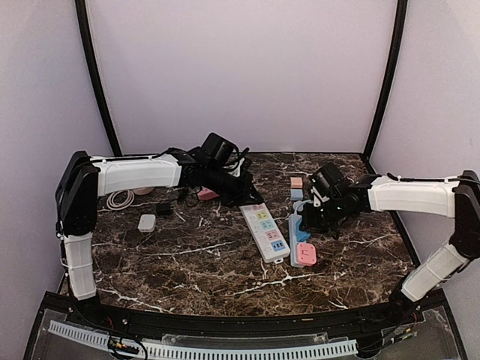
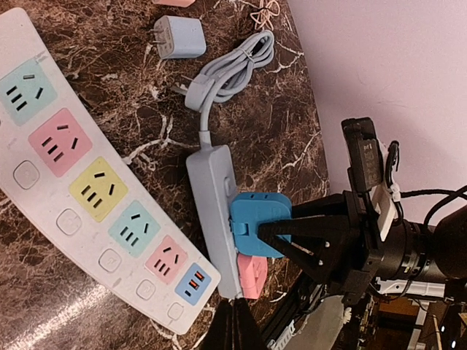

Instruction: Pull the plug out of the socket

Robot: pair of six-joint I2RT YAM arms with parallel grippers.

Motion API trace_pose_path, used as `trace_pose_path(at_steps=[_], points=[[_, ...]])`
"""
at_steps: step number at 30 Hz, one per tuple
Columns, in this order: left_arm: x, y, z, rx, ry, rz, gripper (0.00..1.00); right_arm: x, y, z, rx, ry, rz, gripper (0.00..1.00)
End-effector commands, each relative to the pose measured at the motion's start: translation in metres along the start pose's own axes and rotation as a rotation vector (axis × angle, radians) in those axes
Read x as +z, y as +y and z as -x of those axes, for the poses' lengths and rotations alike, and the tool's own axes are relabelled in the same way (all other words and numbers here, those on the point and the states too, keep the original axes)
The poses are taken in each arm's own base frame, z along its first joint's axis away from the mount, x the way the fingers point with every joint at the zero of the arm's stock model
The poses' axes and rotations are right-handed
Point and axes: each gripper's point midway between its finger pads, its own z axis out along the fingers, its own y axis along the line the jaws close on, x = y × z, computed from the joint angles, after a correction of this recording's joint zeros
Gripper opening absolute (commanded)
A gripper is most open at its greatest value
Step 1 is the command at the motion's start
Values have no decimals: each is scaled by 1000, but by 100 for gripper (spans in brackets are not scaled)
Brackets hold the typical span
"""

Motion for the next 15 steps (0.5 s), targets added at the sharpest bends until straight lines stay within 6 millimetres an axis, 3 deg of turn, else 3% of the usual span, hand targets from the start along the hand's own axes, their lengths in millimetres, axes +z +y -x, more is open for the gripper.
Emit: trace_pose_path(at_steps=[1, 8, 15], points=[[14, -15, 3, 1, 17, -71, 4, 10, 26, 40, -48, -102, 56, 0], [46, -24, 8, -2, 53, -108, 4, 17, 30, 36, -48, -83, 92, 0], [81, -21, 9, -23, 95, -117, 4, 17, 29, 23, -50, -36, 111, 0]])
